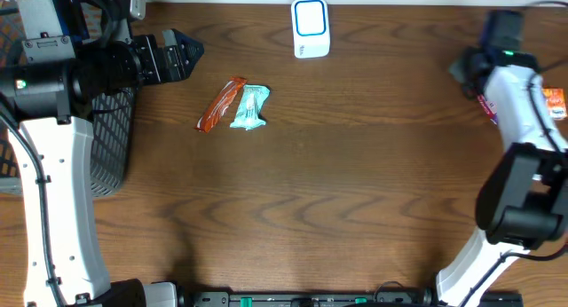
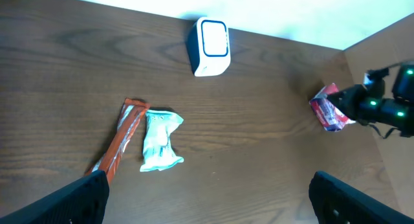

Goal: Scan the item barcode

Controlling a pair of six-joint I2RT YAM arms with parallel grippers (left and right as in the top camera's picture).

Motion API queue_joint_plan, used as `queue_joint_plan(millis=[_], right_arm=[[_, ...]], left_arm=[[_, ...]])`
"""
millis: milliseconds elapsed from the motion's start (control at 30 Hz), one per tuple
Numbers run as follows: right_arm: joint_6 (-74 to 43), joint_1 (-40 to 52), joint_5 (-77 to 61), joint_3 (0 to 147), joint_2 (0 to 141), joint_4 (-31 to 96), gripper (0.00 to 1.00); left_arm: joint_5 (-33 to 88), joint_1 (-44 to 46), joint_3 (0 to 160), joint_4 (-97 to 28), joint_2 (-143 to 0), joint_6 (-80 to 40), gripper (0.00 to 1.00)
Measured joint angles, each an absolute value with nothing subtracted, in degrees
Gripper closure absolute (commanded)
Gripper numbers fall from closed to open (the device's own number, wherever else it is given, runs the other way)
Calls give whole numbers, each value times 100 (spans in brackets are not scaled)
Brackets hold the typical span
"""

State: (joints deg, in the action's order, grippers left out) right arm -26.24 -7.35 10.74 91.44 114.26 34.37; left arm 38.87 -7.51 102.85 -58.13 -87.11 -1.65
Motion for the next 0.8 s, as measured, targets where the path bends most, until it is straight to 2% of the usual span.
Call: queue_joint_plan(millis=[200, 533, 800], right_arm=[[-2477, -165, 2029, 8613, 11426, 2663, 86], [-2053, -360, 2777, 7328, 11426, 1103, 85], [-1678, -519, 2805, 7041, 11426, 676, 84]], left_arm=[[3887, -751, 10285, -5813, -8711, -165, 2], [3887, -751, 10285, -5813, -8711, -165, 2], [3887, -751, 10285, -5813, -8711, -165, 2]])
